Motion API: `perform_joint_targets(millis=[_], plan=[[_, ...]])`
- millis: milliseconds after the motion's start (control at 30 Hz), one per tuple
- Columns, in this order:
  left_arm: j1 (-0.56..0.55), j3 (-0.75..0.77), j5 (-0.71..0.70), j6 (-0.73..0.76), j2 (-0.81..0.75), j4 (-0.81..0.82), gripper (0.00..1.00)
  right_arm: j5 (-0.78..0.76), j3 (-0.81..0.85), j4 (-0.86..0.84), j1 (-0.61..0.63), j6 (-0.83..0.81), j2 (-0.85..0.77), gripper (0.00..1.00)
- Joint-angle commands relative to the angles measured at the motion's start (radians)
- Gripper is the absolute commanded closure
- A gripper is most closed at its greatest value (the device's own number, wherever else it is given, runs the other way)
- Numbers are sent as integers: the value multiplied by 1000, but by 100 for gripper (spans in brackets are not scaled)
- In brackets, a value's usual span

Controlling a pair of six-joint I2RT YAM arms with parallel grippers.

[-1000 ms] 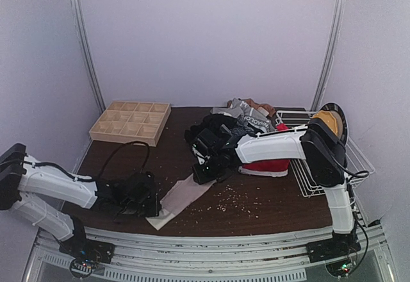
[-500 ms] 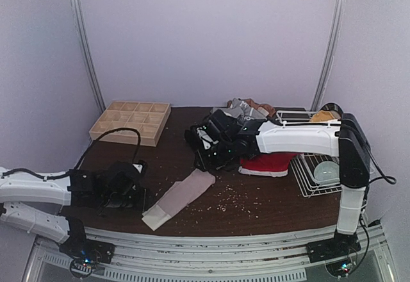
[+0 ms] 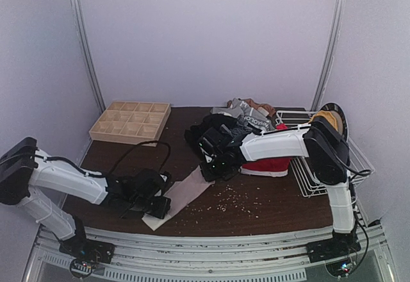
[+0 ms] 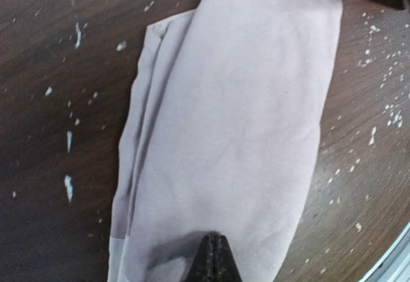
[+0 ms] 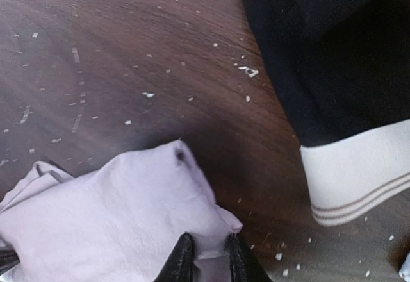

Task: Roll the underwear
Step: Rotate the underwear at the center of the board.

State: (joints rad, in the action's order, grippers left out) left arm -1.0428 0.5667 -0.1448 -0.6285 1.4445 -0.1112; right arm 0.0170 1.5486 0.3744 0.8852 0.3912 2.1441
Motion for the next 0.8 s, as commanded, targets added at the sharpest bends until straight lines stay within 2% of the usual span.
perform_joint_targets(millis=[0,133,300,500,533,700,767], plan=[[-6,-37,50,-42,85,132,100,-48,61,49,-20,-20,53,81],[-28,-17,66,-71,147,187,100,-60,98,68,-40,-36,96,83],[-69,63,63,-73,214,170,100,-49,154,98,-64,-55,122,82],[-72,75,0,-67,91,45,100,-13,108,80,-64,-77,-17,73],[-72,81,-10,-54,60,18,98,-11,99,80,-62,-81,-48,71],[-72,124,-60,10,-102,-140,74,-17,31,80,-32,-122,-185,64],[-73,124,-79,14,-163,-192,69,-14,-11,66,-8,-146,-239,62]])
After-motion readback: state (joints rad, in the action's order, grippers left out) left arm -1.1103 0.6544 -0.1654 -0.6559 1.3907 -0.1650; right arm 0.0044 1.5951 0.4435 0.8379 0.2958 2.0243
